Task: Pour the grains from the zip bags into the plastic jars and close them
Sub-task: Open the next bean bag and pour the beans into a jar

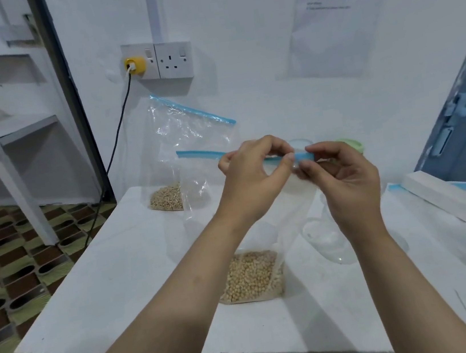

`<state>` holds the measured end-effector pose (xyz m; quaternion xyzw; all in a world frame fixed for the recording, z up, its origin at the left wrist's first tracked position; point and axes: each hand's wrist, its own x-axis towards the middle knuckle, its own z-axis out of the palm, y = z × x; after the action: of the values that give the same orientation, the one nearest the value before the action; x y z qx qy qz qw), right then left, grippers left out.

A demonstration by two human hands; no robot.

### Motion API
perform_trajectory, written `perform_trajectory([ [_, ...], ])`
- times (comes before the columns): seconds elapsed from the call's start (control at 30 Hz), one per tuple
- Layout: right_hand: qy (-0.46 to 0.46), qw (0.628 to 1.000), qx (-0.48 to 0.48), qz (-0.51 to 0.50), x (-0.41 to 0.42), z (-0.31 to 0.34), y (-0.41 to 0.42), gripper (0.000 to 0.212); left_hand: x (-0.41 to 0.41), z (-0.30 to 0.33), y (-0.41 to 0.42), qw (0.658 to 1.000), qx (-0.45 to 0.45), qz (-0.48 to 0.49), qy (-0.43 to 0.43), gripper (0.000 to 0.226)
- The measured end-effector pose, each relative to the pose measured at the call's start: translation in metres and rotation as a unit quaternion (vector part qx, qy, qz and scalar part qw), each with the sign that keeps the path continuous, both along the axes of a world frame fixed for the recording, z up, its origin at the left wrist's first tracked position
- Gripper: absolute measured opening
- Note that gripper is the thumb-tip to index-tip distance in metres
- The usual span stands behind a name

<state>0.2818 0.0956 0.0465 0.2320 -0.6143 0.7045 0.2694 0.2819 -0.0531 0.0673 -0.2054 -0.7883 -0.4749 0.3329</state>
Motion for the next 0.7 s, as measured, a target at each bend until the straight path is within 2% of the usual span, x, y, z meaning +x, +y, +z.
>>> perform_trajectory([
  [0.1, -0.003, 1.0, 0.008, -0.021, -0.009, 0.0, -0.006, 0.018, -0.013, -0.006, -0.014, 0.999, -0.023, 0.035, 0.014, 0.003],
  [0.27, -0.024, 0.999, -0.001, -0.028, -0.027, 0.0, -0.013, 0.016, -0.03, -0.008, -0.033, 0.999, -0.024, 0.028, 0.002, 0.018],
  [0.4, -0.024, 0.999, -0.013, -0.037, -0.037, 0.002, -0.014, 0.015, -0.045, -0.008, -0.047, 0.999, -0.021, 0.036, 0.006, 0.01],
  [0.53, -0.043, 0.997, -0.048, -0.048, -0.048, -0.003, -0.013, 0.017, -0.062, -0.014, -0.061, 0.997, -0.037, 0.054, -0.028, 0.022],
  [0.7, -0.075, 0.992, -0.092, -0.052, -0.062, -0.012, 0.001, 0.016, -0.078, -0.023, -0.088, 0.993, -0.006, 0.1, -0.064, 0.014],
])
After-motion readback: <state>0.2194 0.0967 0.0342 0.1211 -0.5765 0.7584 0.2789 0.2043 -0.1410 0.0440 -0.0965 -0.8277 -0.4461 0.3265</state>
